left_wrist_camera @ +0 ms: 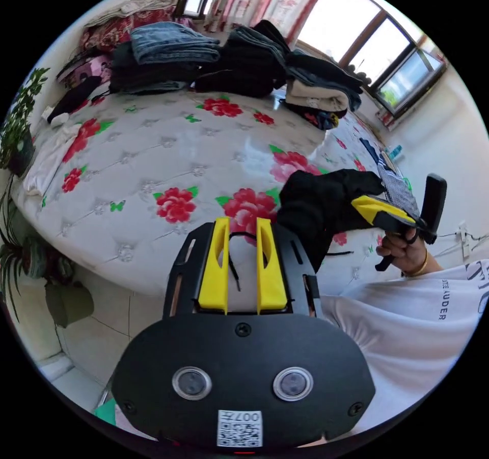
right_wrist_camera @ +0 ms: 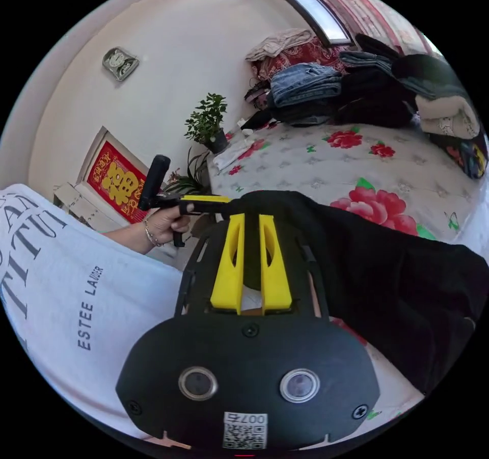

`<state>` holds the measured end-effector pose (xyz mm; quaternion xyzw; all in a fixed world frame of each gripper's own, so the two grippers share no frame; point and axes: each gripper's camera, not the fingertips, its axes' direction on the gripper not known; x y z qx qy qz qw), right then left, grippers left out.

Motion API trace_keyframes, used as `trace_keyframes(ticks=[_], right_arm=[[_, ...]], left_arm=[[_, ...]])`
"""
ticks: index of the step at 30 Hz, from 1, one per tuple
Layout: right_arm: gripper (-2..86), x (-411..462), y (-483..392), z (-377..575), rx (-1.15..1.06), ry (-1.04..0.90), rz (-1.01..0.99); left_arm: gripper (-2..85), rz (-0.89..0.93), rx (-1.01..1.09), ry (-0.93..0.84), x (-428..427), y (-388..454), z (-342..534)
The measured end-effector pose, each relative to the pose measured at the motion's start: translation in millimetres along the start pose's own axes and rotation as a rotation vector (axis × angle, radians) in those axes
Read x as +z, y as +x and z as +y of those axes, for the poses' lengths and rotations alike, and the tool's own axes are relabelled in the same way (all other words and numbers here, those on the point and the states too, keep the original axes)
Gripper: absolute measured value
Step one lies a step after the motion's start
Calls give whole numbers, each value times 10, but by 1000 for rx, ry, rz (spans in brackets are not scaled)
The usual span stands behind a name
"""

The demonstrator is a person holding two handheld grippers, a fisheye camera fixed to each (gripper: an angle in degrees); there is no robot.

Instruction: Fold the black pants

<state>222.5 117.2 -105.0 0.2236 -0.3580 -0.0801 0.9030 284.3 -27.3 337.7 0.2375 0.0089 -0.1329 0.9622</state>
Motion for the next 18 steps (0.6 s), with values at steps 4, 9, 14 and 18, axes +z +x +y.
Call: trace_keyframes(ticks=[4, 9, 14, 18], right_arm=[[49, -422, 229, 392, 161, 66, 195], [65, -1284, 590, 1134, 492, 173, 427], [68, -1709, 547, 1389, 587, 254, 539], [68, -1754, 509, 1256, 589, 248, 557]], left_arm=[[90, 86, 72, -35, -198, -31, 130], [111, 168, 261, -139, 13, 460, 230], [97, -27, 392, -209, 334, 594, 123], [53, -97, 365, -222, 4, 277, -227]])
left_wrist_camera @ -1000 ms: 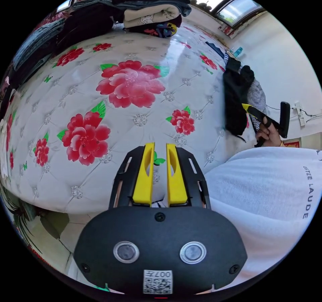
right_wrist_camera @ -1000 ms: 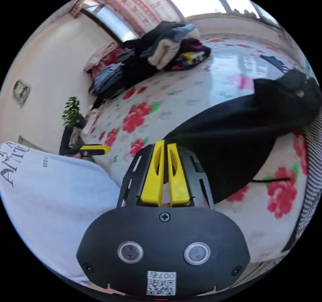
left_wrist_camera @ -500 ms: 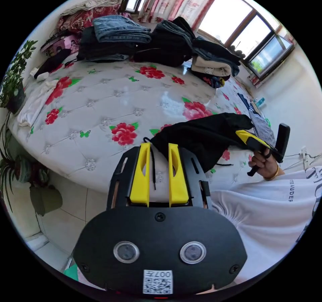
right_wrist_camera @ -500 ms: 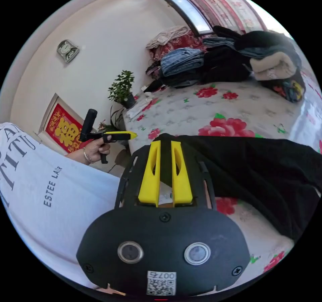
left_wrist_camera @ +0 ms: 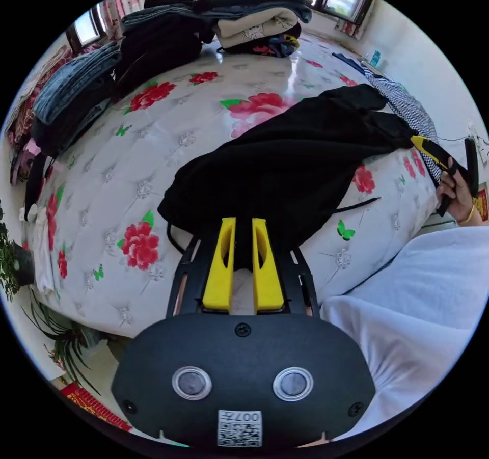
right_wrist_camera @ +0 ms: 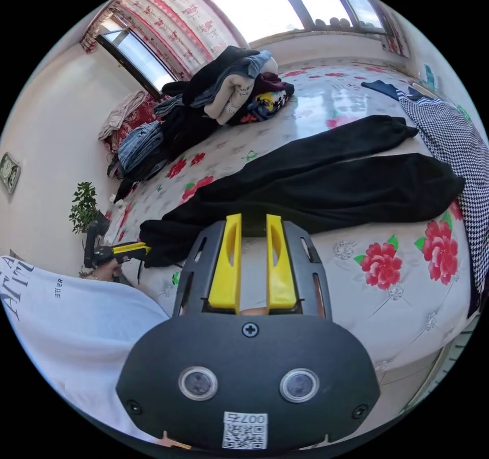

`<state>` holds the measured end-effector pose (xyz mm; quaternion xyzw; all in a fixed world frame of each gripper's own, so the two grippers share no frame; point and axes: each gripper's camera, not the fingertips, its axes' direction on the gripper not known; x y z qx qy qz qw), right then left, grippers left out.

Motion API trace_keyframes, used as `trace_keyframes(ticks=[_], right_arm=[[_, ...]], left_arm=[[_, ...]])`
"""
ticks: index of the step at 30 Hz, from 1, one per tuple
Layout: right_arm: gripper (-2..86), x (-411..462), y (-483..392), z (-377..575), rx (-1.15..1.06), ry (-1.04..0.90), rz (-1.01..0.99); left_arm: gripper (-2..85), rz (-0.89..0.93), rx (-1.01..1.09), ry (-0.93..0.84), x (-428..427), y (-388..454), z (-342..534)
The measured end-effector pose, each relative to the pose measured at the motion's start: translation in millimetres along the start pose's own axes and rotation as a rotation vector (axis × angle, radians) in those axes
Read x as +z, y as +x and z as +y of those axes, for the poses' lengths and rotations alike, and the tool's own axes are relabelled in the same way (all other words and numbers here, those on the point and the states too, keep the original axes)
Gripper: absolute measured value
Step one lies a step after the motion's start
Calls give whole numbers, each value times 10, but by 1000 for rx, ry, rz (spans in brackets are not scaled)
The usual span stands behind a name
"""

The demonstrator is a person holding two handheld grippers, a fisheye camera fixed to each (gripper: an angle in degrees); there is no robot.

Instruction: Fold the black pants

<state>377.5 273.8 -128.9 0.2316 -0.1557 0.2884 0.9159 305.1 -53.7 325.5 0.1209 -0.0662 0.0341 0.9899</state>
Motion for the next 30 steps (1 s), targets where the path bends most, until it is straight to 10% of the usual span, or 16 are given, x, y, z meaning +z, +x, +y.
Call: trace_keyframes(ticks=[6, 12, 30], right_arm=[[73, -228, 137, 19, 83, 73, 89], [79, -435, 857, 190, 419, 81, 300], [1, -915, 1291, -634, 462, 332, -99]], left_arm=[[47, 134, -110, 338, -1432, -907, 540], [48, 174, -268, 319, -1621, -1306, 984], [40, 312, -341, 551, -2652, -1661, 1046]])
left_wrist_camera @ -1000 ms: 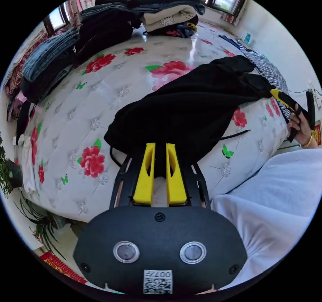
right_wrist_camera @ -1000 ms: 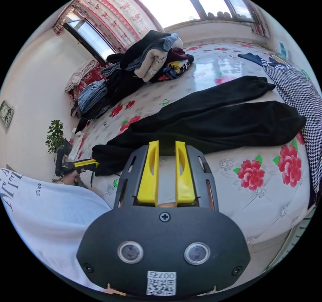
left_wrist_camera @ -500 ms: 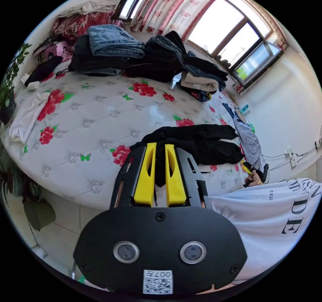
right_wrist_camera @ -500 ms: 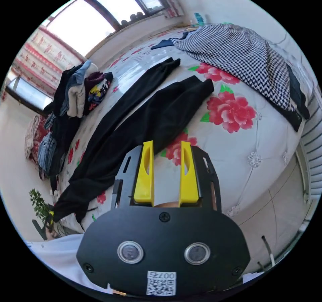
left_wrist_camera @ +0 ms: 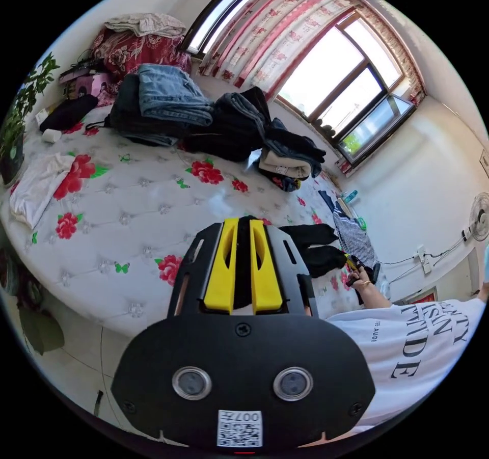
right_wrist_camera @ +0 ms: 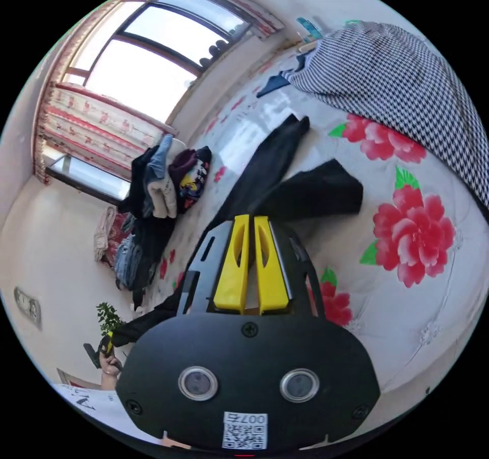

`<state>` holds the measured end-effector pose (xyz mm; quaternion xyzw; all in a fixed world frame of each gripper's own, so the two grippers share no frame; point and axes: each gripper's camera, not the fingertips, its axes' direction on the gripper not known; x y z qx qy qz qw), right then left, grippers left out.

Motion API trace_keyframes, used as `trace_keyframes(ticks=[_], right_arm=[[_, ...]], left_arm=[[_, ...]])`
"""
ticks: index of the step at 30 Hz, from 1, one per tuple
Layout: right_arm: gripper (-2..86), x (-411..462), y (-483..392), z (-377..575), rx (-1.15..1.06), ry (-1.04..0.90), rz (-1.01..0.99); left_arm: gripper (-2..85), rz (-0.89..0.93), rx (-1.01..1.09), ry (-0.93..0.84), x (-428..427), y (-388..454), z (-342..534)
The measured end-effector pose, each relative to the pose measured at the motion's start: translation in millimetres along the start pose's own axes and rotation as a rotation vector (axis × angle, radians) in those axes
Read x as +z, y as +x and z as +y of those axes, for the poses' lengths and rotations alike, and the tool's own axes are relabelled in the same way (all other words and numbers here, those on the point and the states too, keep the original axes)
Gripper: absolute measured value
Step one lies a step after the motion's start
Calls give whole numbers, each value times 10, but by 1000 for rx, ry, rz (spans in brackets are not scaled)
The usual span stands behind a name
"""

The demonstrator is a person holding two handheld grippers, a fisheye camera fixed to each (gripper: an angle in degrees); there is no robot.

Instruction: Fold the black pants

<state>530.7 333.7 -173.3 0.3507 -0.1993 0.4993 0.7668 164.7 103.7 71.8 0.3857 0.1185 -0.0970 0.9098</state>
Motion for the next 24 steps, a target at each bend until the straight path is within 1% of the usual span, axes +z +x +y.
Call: trace_keyframes(ticks=[2, 4, 5, 6, 7, 8, 9, 11, 13, 14, 16, 17, 18, 19, 21, 23, 24], right_arm=[[0, -356, -304, -133, -98, 70, -57], [-1, -782, -606, -192, -203, 144, -111], [-1, -1080, -783, -181, -271, 193, -144], [-1, -1363, -942, -142, -330, 225, -157], [-1, -1488, -1010, -113, -355, 237, -155], [-1, -1712, -1125, -43, -390, 256, -143], [0, -1901, -1210, 35, -407, 264, -128], [2, -2111, -1306, 143, -398, 244, -98], [4, -2185, -1425, 230, -406, 171, -49], [7, -2126, -1517, 265, -426, 96, -5], [16, -1853, -1614, 268, -448, -10, 75], [23, -1508, -1629, 246, -471, -97, 143], [31, -1054, -1562, 217, -471, -201, 196], [35, -811, -1494, 204, -452, -252, 218], [51, -11, -1174, 269, -361, -401, 334], [58, 239, -995, 376, -322, -407, 404], [63, 263, -915, 450, -296, -373, 407]], left_arm=[[38, 0, 61, 68, -105, 190, -344], [36, 31, 190, 196, -377, 572, -690], [36, 34, 234, 231, -467, 680, -740], [37, 33, 322, 290, -639, 870, -779], [38, 18, 408, 335, -797, 1020, -747], [39, 6, 443, 347, -863, 1071, -713], [40, -19, 492, 347, -961, 1113, -620], [42, -68, 492, 292, -1009, 1027, -447], [45, -154, 385, 143, -840, 690, -184], [46, -170, 337, 102, -756, 572, -115], [56, -213, 129, -88, -238, 54, 187], [60, -223, 76, -130, -76, -66, 281], [62, -255, 3, -228, 259, -246, 472], [60, -320, -43, -301, 540, -362, 645], [48, -404, -96, -357, 780, -451, 817], [43, -401, -130, -332, 813, -481, 889], [43, -385, -139, -309, 782, -494, 900]])
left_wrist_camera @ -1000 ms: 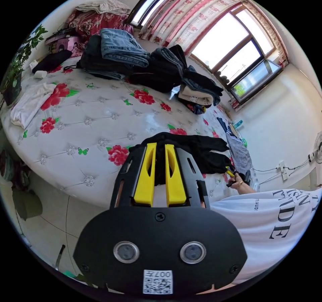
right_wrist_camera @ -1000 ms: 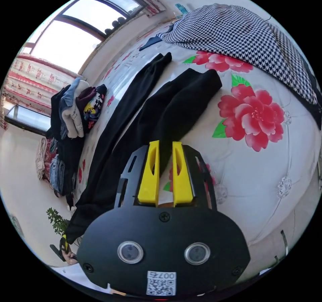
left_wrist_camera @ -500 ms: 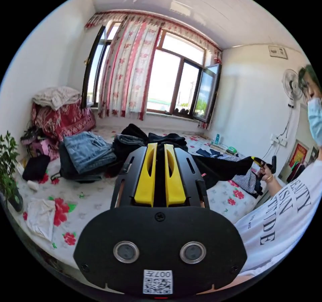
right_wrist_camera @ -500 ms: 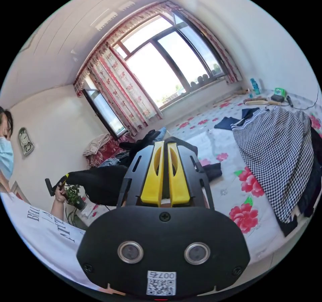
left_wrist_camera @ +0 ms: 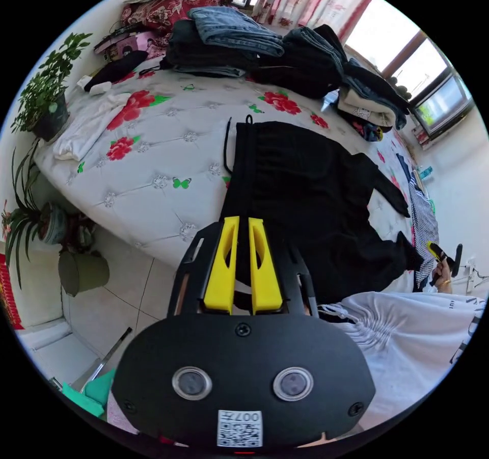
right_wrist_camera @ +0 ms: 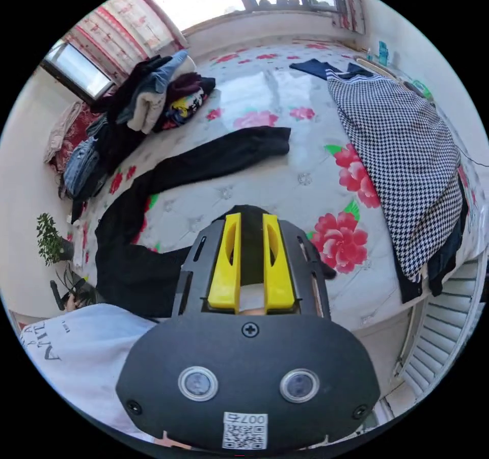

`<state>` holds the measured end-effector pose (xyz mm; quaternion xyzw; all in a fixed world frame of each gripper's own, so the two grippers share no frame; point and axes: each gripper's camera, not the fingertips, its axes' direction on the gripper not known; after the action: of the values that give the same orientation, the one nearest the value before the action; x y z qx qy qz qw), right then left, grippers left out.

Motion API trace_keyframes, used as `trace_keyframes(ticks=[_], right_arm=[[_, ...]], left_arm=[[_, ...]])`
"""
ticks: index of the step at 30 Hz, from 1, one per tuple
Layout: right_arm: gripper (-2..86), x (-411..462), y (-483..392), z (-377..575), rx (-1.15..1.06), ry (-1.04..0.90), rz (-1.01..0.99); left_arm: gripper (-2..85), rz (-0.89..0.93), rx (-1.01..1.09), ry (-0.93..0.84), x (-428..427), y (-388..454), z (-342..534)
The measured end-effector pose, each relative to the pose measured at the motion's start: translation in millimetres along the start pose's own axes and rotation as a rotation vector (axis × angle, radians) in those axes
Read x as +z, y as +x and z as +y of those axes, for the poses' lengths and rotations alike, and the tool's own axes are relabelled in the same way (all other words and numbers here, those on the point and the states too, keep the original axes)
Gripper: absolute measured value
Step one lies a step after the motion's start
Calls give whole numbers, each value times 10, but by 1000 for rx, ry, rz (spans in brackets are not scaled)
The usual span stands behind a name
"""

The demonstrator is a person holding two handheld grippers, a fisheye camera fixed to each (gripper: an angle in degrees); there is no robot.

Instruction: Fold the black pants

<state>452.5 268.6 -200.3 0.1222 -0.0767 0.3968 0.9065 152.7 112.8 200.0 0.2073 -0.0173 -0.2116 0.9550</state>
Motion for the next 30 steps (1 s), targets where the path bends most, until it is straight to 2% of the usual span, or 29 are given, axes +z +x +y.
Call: trace_keyframes(ticks=[2, 8, 14, 16, 18, 20, 23, 24, 27, 30], right_arm=[[71, 37, 78, 131, 48, 57, -9], [92, 212, 462, 395, 169, 92, 166], [112, 282, 393, 408, 50, 143, 215], [114, 300, 305, 406, -16, 185, 222], [110, 449, 228, 325, -71, 138, 134], [104, 563, 199, 210, -66, 99, 139], [97, 440, 353, 40, 104, 229, 222], [95, 322, 481, 10, 204, 296, 194], [89, 115, 745, 47, 320, 382, 98], [84, 161, 868, 194, 273, 329, 177]], left_arm=[[43, -4, -2, 11, -23, -30, 3], [42, -7, 10, -46, 293, 103, -99], [39, 17, 24, -90, 823, 479, -256], [31, -32, 57, -141, 1090, 637, -311], [17, -126, 76, -209, 1341, 726, -329], [2, -193, 128, -163, 1410, 837, -347], [-7, -291, 175, -203, 1552, 1015, -490], [-8, -309, 182, -214, 1603, 1045, -545], [-9, -286, 124, -189, 1675, 976, -625], [-9, -253, 61, -160, 1717, 902, -641]])
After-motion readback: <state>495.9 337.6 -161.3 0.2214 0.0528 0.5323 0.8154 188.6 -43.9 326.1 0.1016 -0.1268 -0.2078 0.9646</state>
